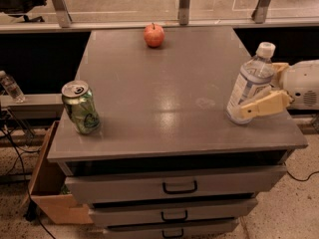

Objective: Move blue plastic bottle near apple

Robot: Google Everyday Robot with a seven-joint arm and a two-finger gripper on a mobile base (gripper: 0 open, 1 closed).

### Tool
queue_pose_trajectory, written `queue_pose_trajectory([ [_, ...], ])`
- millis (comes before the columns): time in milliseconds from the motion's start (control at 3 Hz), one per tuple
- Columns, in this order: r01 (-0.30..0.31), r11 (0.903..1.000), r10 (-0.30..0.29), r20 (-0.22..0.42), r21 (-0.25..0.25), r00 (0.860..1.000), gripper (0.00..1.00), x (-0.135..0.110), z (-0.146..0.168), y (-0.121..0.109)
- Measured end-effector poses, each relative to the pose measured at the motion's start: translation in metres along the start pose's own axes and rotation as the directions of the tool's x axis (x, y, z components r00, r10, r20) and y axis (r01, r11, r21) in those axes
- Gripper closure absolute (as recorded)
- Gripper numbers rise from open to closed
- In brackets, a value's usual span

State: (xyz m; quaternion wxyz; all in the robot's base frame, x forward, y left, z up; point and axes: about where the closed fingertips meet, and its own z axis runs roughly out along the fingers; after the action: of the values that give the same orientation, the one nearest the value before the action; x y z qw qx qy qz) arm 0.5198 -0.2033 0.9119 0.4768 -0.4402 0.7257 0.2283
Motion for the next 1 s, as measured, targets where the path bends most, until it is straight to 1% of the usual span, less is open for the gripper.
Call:
queue_pose_trajectory([
  [333, -0.022, 0.9997, 0.022, 0.063, -0.011, 0.998, 0.38, -0.005, 0.013, -0.002],
  [667, -0.034, 0.9994, 0.034, 0.11, -0.003, 0.993, 0.62, -0.009, 0.011, -0.008],
  [1000, -0.025, 0.9985, 0.017, 0.151, 0.048, 0.988, 0.84, -0.016, -0.009, -0.025],
])
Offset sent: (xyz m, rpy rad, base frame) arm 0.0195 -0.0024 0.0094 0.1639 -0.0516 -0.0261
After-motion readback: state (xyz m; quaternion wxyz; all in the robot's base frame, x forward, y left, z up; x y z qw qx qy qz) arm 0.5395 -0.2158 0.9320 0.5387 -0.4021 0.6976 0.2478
